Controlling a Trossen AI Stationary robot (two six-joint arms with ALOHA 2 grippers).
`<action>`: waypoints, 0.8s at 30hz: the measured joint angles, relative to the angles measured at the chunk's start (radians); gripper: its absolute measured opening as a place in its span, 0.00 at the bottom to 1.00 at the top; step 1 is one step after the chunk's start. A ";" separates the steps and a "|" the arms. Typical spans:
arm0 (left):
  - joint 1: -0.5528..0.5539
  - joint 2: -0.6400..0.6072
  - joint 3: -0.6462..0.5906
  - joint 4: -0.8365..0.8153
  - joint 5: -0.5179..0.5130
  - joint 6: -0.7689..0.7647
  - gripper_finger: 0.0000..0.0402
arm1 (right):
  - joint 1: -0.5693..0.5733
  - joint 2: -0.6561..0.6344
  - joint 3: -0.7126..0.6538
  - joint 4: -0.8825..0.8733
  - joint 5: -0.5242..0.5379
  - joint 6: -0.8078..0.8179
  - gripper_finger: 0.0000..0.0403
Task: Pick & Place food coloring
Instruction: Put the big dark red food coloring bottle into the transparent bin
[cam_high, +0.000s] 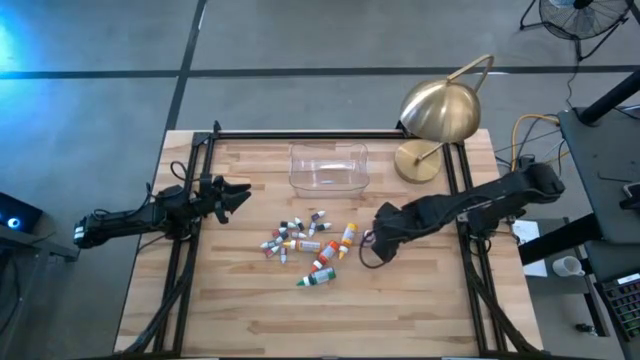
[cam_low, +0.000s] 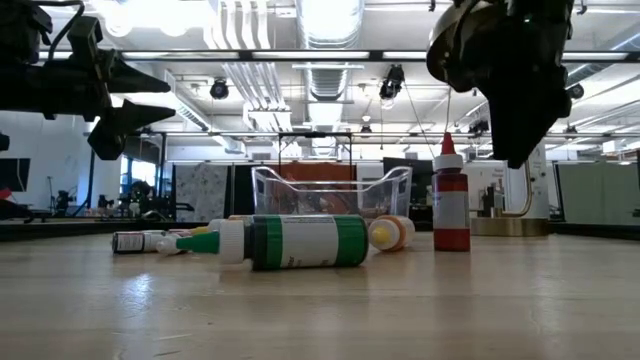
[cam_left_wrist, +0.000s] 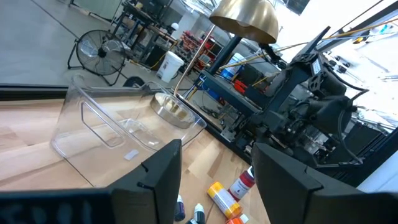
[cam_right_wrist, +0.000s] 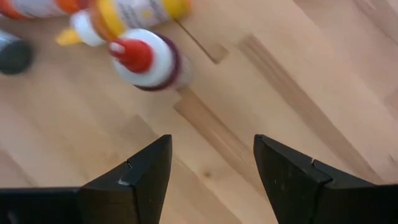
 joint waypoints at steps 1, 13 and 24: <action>0.000 0.000 0.000 0.000 0.000 0.000 0.42 | 0.000 0.008 0.008 -0.010 0.000 0.008 0.54; 0.000 0.000 0.000 0.000 0.000 0.000 0.42 | 0.000 0.051 0.118 -0.039 -0.038 0.098 0.59; 0.000 0.000 0.000 0.000 0.000 0.000 0.42 | -0.002 0.127 0.186 -0.050 0.009 0.022 0.72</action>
